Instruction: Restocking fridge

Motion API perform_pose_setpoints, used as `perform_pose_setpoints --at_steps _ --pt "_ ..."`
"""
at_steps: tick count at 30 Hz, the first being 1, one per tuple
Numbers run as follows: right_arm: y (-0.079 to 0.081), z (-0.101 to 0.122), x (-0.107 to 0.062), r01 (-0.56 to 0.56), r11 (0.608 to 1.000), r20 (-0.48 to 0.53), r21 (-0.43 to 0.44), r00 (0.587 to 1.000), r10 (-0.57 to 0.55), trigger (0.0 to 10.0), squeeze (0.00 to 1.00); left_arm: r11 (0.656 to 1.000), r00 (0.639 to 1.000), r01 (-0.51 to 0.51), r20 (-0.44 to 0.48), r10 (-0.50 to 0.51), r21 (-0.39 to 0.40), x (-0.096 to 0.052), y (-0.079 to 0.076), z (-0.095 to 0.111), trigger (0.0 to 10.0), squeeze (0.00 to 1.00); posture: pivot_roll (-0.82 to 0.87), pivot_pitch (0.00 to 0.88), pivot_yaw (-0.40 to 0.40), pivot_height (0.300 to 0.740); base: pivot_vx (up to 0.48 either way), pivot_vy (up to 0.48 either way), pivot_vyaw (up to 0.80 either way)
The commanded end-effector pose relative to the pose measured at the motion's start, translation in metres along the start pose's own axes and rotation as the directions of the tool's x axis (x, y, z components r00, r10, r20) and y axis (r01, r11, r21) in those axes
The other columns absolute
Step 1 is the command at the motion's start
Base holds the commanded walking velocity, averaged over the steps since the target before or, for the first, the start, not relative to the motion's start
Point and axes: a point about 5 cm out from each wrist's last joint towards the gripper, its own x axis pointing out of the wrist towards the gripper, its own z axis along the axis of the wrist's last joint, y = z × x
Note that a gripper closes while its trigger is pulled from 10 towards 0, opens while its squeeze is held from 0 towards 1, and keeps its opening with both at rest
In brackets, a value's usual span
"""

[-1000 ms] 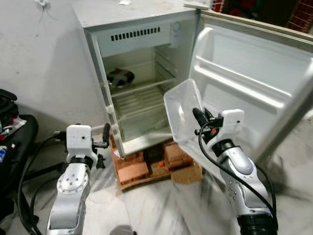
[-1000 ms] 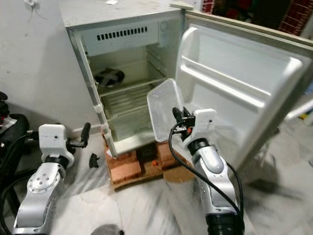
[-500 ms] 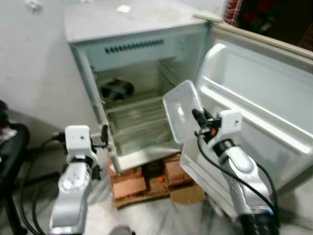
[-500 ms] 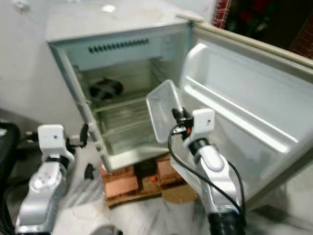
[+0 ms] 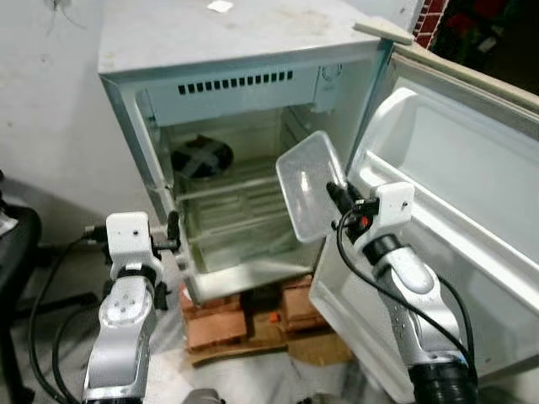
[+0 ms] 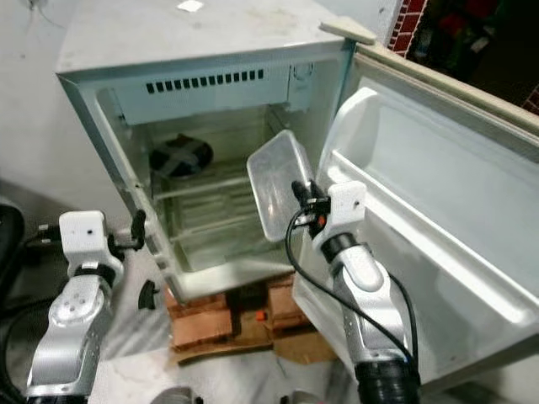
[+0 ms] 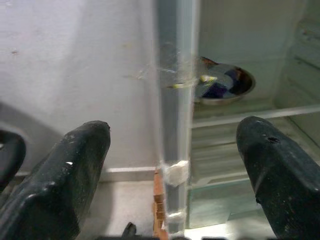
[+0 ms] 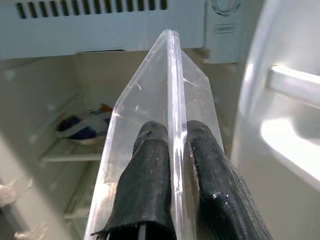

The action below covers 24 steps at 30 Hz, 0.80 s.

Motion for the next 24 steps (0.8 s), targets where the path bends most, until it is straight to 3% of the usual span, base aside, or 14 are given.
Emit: perform_pose_setpoints --at_steps 1,7,12,24 --pt "0.008 0.005 0.003 -0.042 0.999 0.027 -0.006 0.999 0.042 10.0 0.00 1.000 1.000 -0.026 -0.001 0.026 0.014 -0.001 0.008 0.001 10.0 0.00 0.12 0.000 -0.027 0.740 0.000 0.000 0.79" --pt "0.009 0.003 0.004 -0.034 0.999 0.019 0.000 0.999 0.034 10.0 0.00 0.999 0.999 -0.039 -0.021 0.039 0.007 -0.004 0.011 -0.002 10.0 0.00 0.12 0.000 -0.024 0.740 0.000 0.000 0.79" --pt "0.004 0.001 0.003 0.002 1.000 0.007 0.009 1.000 -0.002 10.0 0.00 1.000 0.998 -0.029 -0.056 0.029 0.002 -0.010 0.013 -0.008 10.0 0.00 0.12 0.000 -0.023 0.740 0.000 0.000 0.00" --pt "-0.004 -0.003 0.003 0.071 0.997 -0.011 0.029 0.997 -0.071 10.0 0.00 0.999 0.998 0.040 -0.054 -0.038 0.032 -0.017 0.016 -0.009 10.0 0.00 0.13 0.000 -0.019 0.740 0.000 0.475 0.00"
